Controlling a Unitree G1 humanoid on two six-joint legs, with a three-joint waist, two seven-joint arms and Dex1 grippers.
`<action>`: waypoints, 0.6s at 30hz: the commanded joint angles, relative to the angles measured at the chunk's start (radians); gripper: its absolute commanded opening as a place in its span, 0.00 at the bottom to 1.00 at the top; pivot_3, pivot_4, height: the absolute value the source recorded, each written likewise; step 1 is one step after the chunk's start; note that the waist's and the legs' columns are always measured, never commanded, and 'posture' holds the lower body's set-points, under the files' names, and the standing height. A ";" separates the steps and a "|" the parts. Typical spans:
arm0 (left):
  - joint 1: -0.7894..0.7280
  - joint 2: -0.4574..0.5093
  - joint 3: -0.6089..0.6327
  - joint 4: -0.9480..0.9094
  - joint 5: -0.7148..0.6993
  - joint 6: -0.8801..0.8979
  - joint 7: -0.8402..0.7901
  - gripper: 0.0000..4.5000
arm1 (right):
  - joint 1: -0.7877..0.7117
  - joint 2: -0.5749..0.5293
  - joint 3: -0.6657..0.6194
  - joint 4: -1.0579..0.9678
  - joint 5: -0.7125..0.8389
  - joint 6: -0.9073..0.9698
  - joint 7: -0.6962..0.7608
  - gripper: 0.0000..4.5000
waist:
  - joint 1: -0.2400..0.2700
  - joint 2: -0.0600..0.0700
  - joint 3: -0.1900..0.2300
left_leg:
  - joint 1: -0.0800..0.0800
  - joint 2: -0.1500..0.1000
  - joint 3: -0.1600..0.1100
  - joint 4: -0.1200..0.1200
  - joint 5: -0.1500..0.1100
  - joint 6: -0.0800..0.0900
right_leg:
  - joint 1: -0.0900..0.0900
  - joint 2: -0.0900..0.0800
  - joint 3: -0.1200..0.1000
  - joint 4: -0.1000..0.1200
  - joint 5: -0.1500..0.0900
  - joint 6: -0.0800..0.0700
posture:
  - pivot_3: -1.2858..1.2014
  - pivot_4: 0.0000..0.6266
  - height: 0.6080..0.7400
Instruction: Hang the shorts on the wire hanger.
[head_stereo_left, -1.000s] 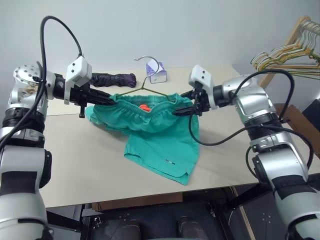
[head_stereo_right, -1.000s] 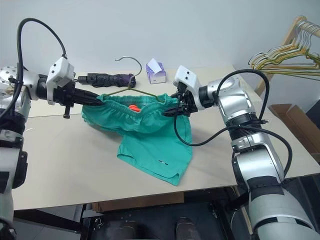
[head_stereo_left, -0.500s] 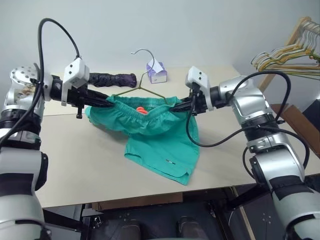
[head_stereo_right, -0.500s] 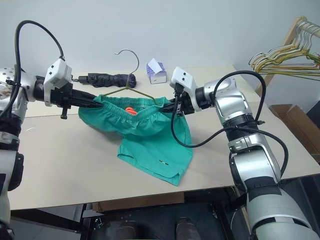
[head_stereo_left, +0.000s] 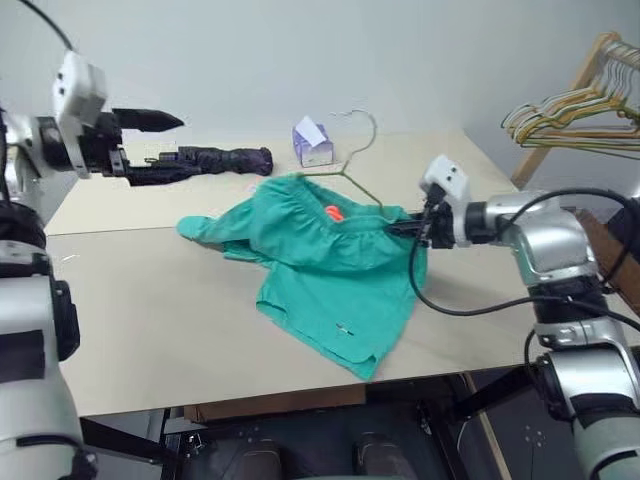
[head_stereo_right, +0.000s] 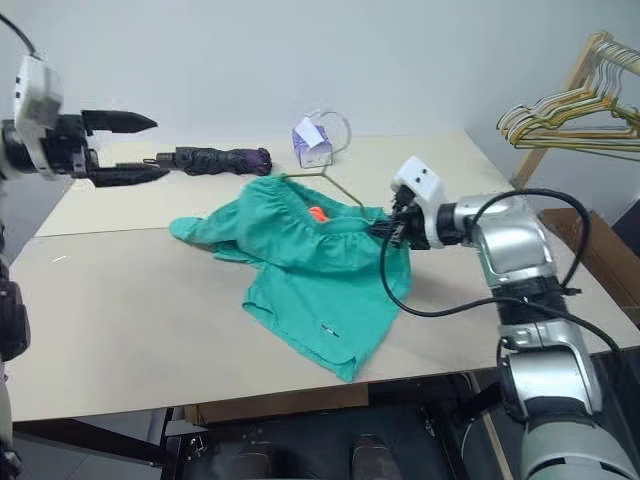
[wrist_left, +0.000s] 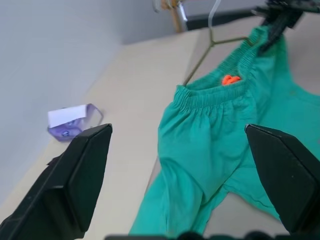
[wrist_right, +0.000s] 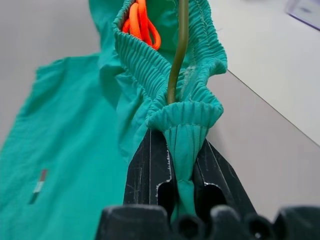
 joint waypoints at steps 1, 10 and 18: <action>0.072 -0.037 0.071 -0.086 -0.047 0.056 -0.003 1.00 | 0.026 -0.032 -0.107 -0.230 -0.001 0.185 -0.147 0.02 | -0.002 0.000 0.000 | 0.000 0.000 0.000 0.000 0.000 0.000 | 0.000 0.000 0.000 0.000 0.000 0.000 | 0.50 0.00 1.00; 0.397 -0.134 0.143 -0.604 -0.182 0.320 0.096 1.00 | 0.108 -0.021 -0.263 -0.398 -0.145 0.748 -0.539 0.02 | -0.021 0.000 -0.001 | -0.001 0.000 -0.001 0.000 0.000 0.000 | 0.000 0.000 0.000 0.002 0.000 0.000 | 0.48 0.00 1.00; 0.478 -0.207 0.191 -0.773 -0.244 0.378 0.216 1.00 | -0.059 0.067 -0.515 -0.180 -0.305 0.702 -0.865 0.02 | -0.047 0.003 -0.003 | 0.003 0.000 0.002 -0.001 0.000 0.000 | 0.001 0.000 0.003 -0.001 0.000 0.000 | 0.47 0.00 1.00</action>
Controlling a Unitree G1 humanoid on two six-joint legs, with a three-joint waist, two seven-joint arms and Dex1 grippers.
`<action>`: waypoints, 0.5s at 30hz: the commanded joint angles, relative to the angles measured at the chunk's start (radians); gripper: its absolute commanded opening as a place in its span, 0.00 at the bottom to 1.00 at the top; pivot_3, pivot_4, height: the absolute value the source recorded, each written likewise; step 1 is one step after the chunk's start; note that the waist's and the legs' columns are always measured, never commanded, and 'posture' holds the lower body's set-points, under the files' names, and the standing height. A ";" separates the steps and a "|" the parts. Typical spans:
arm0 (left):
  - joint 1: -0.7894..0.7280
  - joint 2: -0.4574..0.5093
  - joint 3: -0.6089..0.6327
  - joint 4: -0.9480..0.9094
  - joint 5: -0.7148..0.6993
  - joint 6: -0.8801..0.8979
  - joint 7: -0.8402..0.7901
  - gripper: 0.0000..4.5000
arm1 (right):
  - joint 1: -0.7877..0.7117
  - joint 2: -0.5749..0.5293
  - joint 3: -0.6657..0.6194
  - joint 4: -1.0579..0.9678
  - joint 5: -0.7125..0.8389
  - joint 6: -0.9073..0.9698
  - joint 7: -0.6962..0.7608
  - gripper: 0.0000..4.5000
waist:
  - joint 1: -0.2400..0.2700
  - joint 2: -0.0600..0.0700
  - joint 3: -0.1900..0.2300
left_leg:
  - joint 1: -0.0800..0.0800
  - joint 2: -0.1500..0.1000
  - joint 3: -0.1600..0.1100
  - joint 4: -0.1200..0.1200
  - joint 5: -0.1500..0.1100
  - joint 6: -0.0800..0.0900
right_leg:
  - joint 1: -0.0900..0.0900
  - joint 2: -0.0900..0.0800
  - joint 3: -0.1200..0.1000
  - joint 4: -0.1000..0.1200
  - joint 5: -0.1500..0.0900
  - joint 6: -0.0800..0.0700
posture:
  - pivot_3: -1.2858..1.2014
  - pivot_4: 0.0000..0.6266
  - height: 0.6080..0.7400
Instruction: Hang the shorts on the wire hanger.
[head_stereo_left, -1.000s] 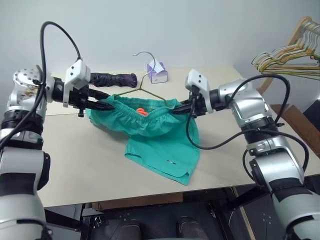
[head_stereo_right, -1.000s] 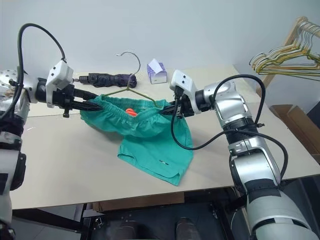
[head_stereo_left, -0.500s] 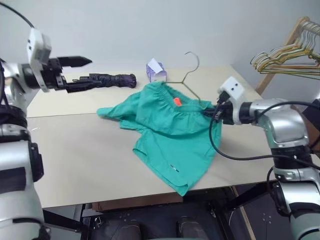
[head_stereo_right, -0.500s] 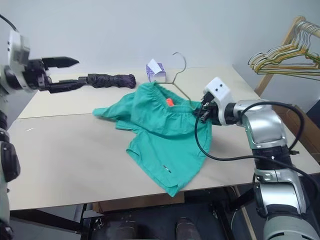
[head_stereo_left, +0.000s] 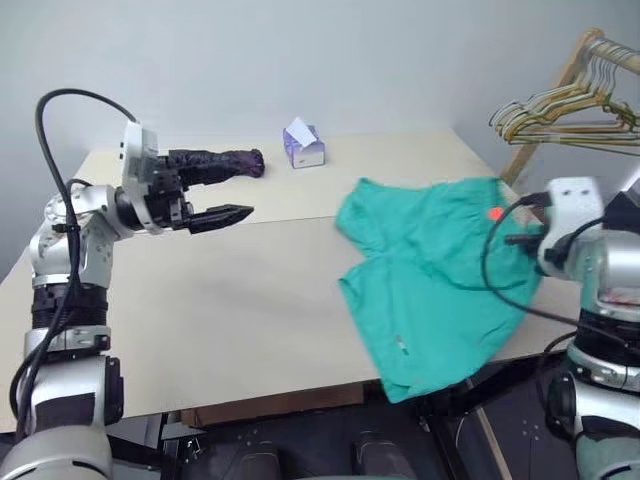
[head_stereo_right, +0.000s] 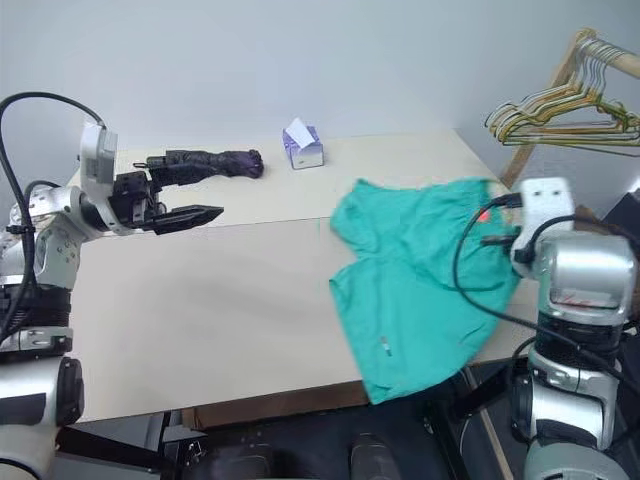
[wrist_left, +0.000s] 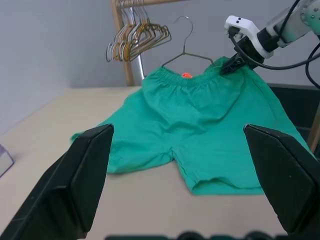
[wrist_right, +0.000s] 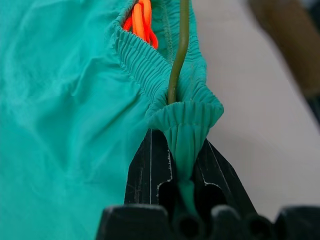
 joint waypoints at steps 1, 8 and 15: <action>0.017 -0.013 0.020 -0.053 -0.014 -0.001 0.037 1.00 | -0.085 0.020 -0.104 0.058 -0.066 -0.074 -0.138 0.02 | -0.007 0.000 0.000 | 0.001 0.000 0.000 -0.001 0.000 0.000 | 0.000 0.000 0.000 0.000 0.000 0.000 | 0.47 0.00 1.00; 0.050 -0.019 0.046 -0.126 -0.058 0.040 0.080 1.00 | -0.266 0.082 -0.255 0.269 -0.145 -0.277 -0.457 0.02 | -0.049 0.002 0.000 | 0.001 0.000 0.000 -0.001 0.000 0.000 | 0.000 0.000 0.002 0.000 0.000 0.000 | 0.48 0.00 1.00; 0.103 -0.009 0.063 -0.217 -0.082 0.072 0.121 1.00 | -0.373 0.018 -0.360 0.500 -0.094 -0.501 -0.628 0.02 | -0.059 0.003 -0.001 | 0.002 0.000 0.000 -0.003 0.000 0.000 | 0.001 -0.001 0.002 -0.001 0.000 0.000 | 0.49 0.00 1.00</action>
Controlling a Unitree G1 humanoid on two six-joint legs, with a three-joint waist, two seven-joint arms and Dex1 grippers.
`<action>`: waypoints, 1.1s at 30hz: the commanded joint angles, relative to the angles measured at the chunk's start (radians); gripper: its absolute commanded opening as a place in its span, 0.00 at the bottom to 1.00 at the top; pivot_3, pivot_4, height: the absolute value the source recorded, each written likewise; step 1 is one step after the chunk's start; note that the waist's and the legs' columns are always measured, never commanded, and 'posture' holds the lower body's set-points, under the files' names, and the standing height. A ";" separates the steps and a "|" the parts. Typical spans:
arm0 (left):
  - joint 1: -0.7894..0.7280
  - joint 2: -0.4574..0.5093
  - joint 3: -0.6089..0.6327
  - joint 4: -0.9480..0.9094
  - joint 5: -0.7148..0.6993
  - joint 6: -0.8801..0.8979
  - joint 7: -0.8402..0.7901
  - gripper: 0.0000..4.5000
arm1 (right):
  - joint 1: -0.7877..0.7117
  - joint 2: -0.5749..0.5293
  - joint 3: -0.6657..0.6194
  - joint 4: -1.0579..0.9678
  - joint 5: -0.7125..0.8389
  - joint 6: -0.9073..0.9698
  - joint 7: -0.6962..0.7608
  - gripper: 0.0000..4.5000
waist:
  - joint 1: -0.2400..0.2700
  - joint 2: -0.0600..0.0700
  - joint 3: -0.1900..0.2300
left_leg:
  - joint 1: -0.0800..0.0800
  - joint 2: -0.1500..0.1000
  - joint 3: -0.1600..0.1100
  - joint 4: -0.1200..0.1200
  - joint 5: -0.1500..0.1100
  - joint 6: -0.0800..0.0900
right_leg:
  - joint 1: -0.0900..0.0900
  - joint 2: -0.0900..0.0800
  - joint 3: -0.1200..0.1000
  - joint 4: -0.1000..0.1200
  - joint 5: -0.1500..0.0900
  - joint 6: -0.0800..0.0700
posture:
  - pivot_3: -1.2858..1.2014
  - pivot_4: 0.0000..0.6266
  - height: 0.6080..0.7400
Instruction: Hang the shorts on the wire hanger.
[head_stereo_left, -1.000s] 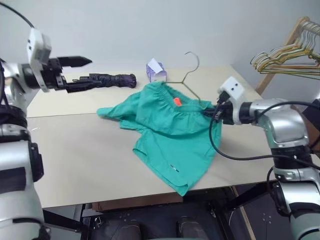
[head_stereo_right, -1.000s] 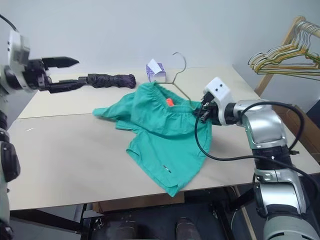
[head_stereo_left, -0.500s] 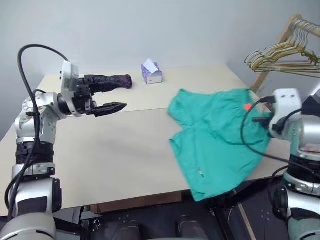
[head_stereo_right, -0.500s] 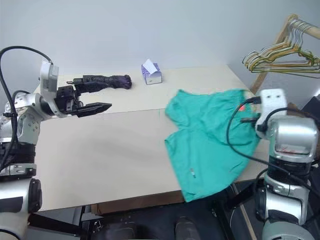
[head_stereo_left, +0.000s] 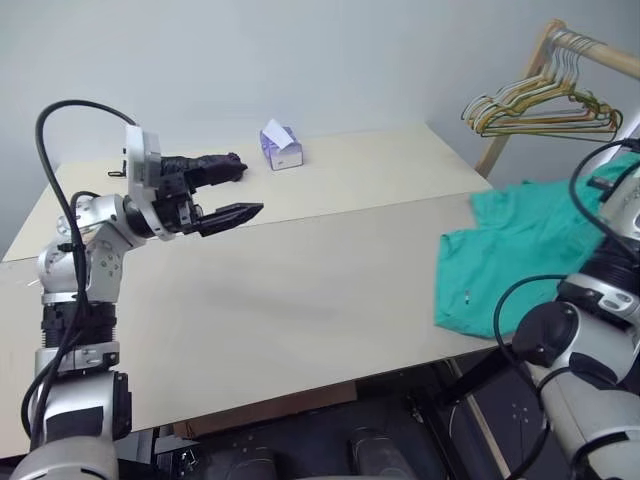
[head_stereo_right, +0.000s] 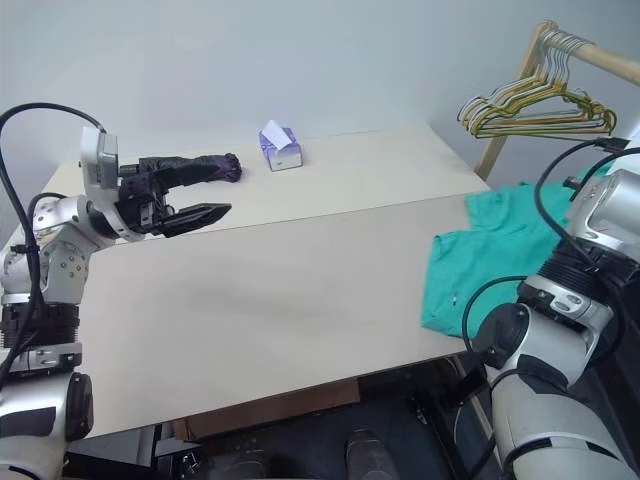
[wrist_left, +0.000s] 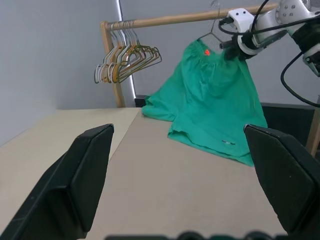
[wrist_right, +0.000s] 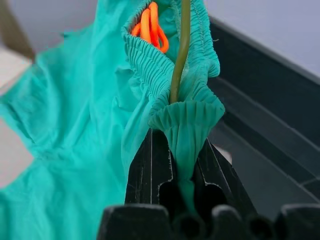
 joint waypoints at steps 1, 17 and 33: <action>0.009 0.017 0.033 -0.071 -0.033 0.022 0.026 1.00 | -0.083 -0.066 -0.079 0.104 0.045 -0.152 -0.088 0.02 | 0.002 0.000 0.000 | 0.000 0.000 0.000 0.000 0.000 0.000 | 0.000 0.000 0.000 0.000 0.000 0.000 | 0.49 0.00 1.00; 0.019 0.023 0.055 -0.123 -0.097 0.045 0.037 1.00 | -0.188 -0.254 -0.209 0.548 0.309 -0.314 -0.237 0.02 | 0.003 0.001 0.001 | 0.014 0.000 0.004 -0.009 0.000 0.000 | 0.015 0.000 0.002 -0.011 0.000 0.000 | 0.50 0.00 1.00; 0.011 -0.029 0.115 -0.130 -0.252 0.053 0.024 1.00 | -0.139 -0.263 -0.116 0.578 0.361 -0.305 -0.268 0.02 | 0.004 0.001 0.001 | 0.014 0.000 0.005 -0.009 0.000 0.000 | 0.016 0.000 0.002 -0.012 0.000 0.000 | 0.50 0.00 1.00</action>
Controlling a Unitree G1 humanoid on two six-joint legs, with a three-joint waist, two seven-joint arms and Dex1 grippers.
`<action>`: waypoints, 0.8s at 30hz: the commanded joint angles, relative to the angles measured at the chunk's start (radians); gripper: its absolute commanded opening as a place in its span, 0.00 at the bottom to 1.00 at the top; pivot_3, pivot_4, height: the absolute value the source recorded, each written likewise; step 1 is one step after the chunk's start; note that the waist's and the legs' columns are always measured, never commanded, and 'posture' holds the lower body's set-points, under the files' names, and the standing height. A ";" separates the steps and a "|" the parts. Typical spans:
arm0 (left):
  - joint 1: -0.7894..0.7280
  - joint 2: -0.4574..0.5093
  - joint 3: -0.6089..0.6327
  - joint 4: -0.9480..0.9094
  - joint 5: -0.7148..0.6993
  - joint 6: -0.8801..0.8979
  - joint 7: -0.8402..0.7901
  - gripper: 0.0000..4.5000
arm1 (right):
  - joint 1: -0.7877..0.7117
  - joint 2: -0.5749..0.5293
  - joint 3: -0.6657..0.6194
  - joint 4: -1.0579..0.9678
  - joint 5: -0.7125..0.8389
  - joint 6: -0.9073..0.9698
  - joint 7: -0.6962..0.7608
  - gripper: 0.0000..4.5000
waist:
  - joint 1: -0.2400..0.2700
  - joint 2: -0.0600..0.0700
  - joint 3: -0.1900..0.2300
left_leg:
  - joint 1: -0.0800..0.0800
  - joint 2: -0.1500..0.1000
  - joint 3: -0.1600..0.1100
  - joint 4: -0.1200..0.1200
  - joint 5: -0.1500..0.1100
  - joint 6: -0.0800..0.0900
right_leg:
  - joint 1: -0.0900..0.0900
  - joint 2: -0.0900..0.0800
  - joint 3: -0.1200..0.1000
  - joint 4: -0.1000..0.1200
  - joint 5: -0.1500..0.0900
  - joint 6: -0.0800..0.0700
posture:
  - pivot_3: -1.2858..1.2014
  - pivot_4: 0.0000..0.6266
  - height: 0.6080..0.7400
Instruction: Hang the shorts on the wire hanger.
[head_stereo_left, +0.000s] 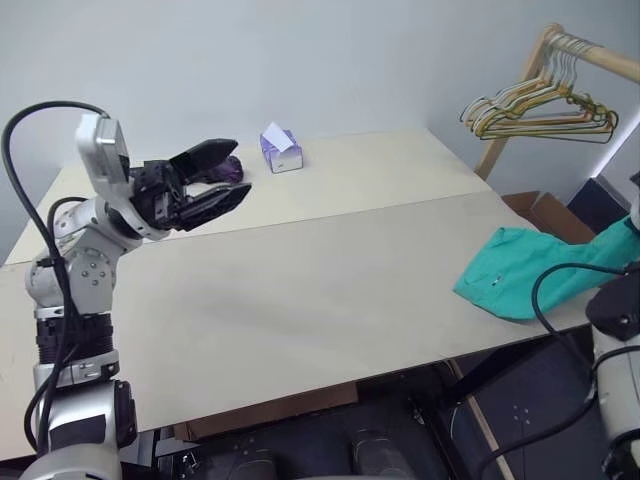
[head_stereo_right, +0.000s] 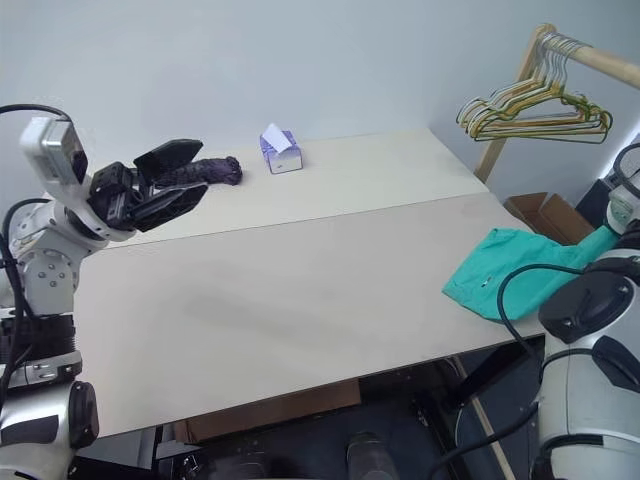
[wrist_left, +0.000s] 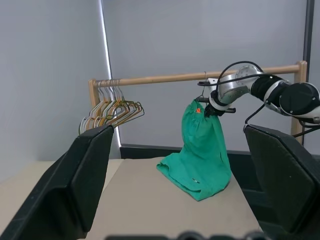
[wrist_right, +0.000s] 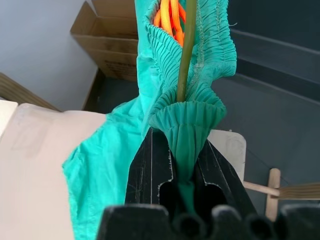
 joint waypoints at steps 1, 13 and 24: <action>-0.015 0.004 0.023 -0.030 -0.023 -0.006 -0.007 1.00 | 0.001 -0.026 0.029 0.000 0.016 -0.008 0.000 0.02 | 0.000 0.000 0.000 | 0.000 0.000 0.000 0.000 0.000 0.000 | 0.000 0.000 0.000 0.000 0.000 0.000 | 0.50 0.00 1.00; -0.009 0.000 0.024 -0.033 -0.022 -0.013 -0.010 1.00 | 0.039 0.043 0.260 -0.156 -0.114 -0.048 -0.094 0.99 | -0.001 0.000 0.000 | 0.000 0.000 0.000 -0.001 0.000 0.000 | 0.000 0.000 0.001 0.000 0.000 0.000 | 0.50 0.00 1.00; 0.000 0.000 0.036 -0.026 -0.009 -0.015 0.019 1.00 | 0.119 0.125 0.760 -0.454 -0.484 -0.219 -0.073 0.99 | -0.002 0.001 0.000 | 0.001 0.001 0.000 -0.001 0.000 0.000 | -0.001 0.001 0.001 0.001 0.000 0.000 | 0.51 0.00 1.00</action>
